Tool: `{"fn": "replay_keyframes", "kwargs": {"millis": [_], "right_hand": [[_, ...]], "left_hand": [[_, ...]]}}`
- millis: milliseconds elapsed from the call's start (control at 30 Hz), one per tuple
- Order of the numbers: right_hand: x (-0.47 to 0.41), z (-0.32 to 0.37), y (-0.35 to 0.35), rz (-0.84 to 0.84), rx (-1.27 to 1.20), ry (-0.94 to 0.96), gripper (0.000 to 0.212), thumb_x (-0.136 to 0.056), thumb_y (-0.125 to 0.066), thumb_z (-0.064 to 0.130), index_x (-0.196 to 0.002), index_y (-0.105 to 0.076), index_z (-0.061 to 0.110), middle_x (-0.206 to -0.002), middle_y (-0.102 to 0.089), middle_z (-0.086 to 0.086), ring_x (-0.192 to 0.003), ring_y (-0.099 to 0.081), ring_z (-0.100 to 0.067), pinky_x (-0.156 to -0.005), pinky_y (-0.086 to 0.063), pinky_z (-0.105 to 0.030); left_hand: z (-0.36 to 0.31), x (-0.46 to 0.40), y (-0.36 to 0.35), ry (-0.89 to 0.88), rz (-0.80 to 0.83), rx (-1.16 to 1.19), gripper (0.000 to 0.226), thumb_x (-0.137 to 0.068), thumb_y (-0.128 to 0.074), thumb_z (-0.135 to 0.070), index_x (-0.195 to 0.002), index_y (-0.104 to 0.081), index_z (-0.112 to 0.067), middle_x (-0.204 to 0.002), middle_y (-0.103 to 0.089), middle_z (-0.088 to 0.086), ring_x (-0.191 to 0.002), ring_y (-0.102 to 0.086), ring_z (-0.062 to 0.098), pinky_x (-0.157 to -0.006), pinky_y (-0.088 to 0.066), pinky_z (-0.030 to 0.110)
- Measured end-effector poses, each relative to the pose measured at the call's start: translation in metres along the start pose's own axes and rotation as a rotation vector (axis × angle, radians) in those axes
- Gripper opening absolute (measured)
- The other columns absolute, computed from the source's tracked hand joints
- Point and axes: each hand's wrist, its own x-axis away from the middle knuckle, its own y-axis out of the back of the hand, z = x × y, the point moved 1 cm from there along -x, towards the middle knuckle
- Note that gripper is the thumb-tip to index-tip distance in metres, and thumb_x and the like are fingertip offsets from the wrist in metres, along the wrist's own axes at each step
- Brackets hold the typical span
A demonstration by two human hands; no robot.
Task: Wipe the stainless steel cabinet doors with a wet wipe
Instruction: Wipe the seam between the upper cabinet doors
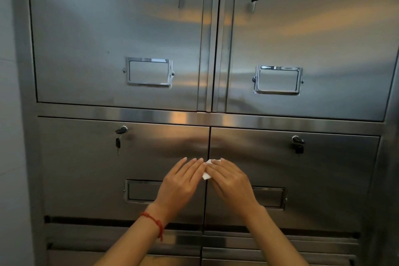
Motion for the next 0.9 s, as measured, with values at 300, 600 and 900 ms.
{"fn": "replay_keyframes", "kwargs": {"millis": [300, 600, 900], "right_hand": [[-0.002, -0.020, 0.000, -0.025, 0.023, 0.029, 0.024, -0.084, -0.057, 0.016, -0.101, -0.073, 0.009, -0.101, -0.072, -0.003, -0.098, -0.067, -0.016, -0.098, -0.044, -0.027], [-0.004, -0.041, 0.003, -0.071, 0.055, 0.025, 0.031, -0.069, -0.082, 0.005, -0.099, -0.073, 0.003, -0.099, -0.073, -0.009, -0.093, -0.070, -0.021, -0.089, -0.052, -0.034], [-0.015, -0.062, 0.011, -0.169, 0.087, 0.016, 0.025, -0.083, -0.061, 0.011, -0.103, -0.072, 0.002, -0.100, -0.072, -0.010, -0.094, -0.070, -0.021, -0.090, -0.050, -0.032]], "left_hand": [[-0.003, -0.013, -0.010, 0.031, 0.006, -0.031, 0.039, -0.069, -0.073, -0.011, -0.108, -0.068, -0.004, -0.107, -0.069, 0.013, -0.097, -0.068, 0.022, -0.091, -0.046, 0.040], [-0.001, -0.024, -0.027, 0.129, 0.000, -0.070, 0.036, -0.092, -0.046, -0.026, -0.107, -0.069, -0.003, -0.108, -0.069, 0.013, -0.098, -0.068, 0.024, -0.089, -0.050, 0.038], [0.001, -0.045, -0.032, 0.213, -0.011, -0.165, 0.040, -0.091, -0.042, -0.025, -0.112, -0.066, -0.002, -0.115, -0.066, 0.015, -0.106, -0.064, 0.027, -0.093, -0.049, 0.042]]}}
